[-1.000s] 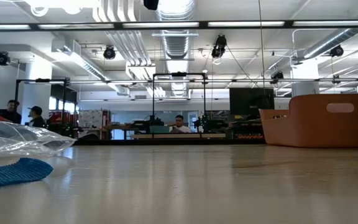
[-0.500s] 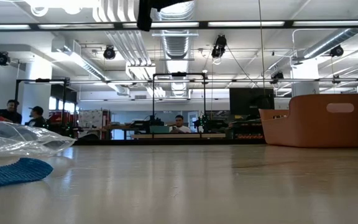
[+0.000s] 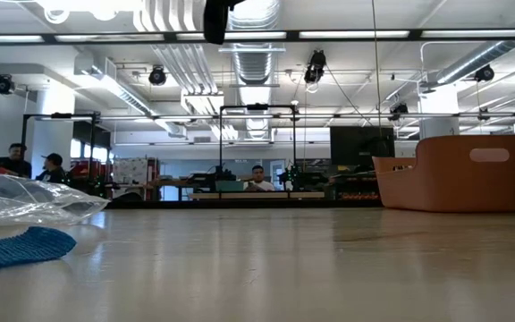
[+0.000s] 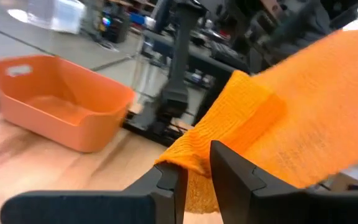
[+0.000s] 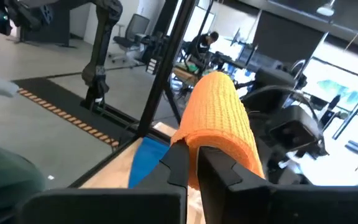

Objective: Roll bandage
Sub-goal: Roll the orange bandage

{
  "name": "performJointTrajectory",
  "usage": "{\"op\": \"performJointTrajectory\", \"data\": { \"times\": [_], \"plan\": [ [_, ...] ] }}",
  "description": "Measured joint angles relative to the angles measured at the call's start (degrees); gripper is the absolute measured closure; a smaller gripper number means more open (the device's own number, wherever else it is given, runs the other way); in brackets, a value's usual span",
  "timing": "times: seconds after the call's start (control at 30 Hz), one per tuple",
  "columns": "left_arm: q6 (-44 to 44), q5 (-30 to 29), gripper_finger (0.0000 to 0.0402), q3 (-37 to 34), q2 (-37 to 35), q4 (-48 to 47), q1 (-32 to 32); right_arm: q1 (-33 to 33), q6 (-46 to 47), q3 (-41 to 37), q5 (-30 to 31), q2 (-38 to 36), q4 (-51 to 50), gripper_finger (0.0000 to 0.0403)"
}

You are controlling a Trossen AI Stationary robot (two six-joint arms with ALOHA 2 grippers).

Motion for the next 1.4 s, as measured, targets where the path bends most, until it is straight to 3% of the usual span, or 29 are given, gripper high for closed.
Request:
{"op": "performJointTrajectory", "data": {
  "times": [0.4,0.6,0.83,1.07,1.23,1.4],
  "plan": [
    [-1.0,1.8,0.0328,0.0,0.0,0.3,0.1,-0.8,-0.6,0.0,0.2,0.7,0.1,0.0394],
    [-1.6,4.8,0.0276,0.0,0.0,0.4,-0.1,-2.2,-1.6,0.0,0.2,0.9,-0.2,0.0394],
    [6.8,4.4,0.0205,0.0,0.0,0.7,0.0,-2.5,-2.1,0.0,0.2,0.8,-0.4,0.0394],
    [9.1,4.4,0.0155,0.0,-0.1,1.1,0.5,-2.5,-1.7,0.0,0.2,0.8,-0.9,0.0394],
    [16.9,4.9,0.0149,0.1,-1.3,-0.7,0.3,-2.5,-1.6,0.0,0.2,0.8,-0.9,0.0394],
    [17.6,5.8,0.0162,0.1,-6.2,-12.1,-0.2,-2.5,-1.5,0.0,0.2,0.2,-1.0,0.0394]
  ]
}}
